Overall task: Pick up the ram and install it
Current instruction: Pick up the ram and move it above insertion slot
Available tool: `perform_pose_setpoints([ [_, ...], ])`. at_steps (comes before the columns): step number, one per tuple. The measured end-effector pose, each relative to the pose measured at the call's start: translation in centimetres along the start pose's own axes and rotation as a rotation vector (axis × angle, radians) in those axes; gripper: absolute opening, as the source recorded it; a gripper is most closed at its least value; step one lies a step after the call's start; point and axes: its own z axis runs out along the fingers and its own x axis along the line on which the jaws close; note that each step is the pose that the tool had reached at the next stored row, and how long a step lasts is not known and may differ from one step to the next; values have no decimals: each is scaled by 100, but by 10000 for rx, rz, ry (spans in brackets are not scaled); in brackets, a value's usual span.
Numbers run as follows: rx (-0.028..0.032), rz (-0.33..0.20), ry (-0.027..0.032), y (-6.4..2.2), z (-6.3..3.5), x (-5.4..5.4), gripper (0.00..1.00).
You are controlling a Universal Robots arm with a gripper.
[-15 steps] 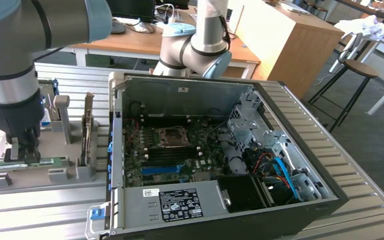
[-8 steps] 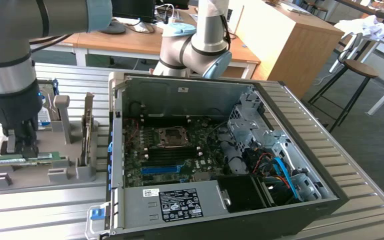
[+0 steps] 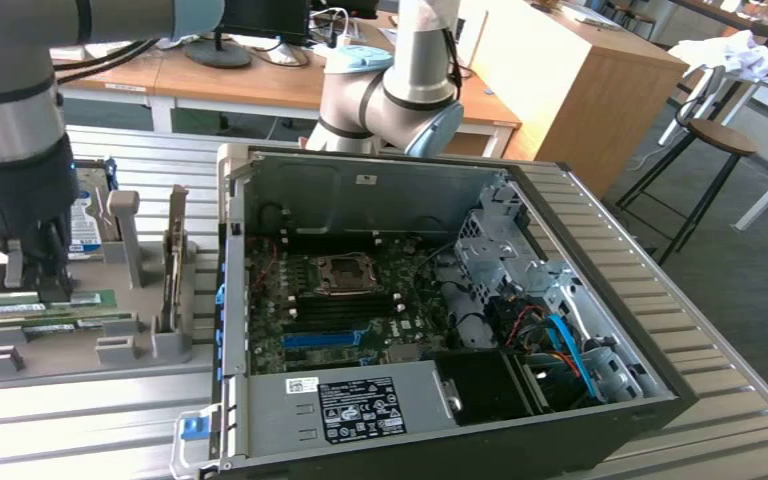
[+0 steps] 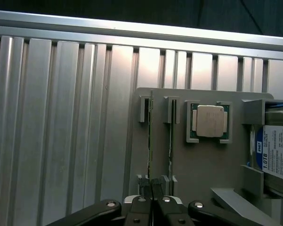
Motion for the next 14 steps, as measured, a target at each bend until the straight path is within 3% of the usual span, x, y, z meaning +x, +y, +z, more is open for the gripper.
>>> perform_pose_setpoints([
  [14, 0, 0, 0, 16, -372, -14, 11],
])
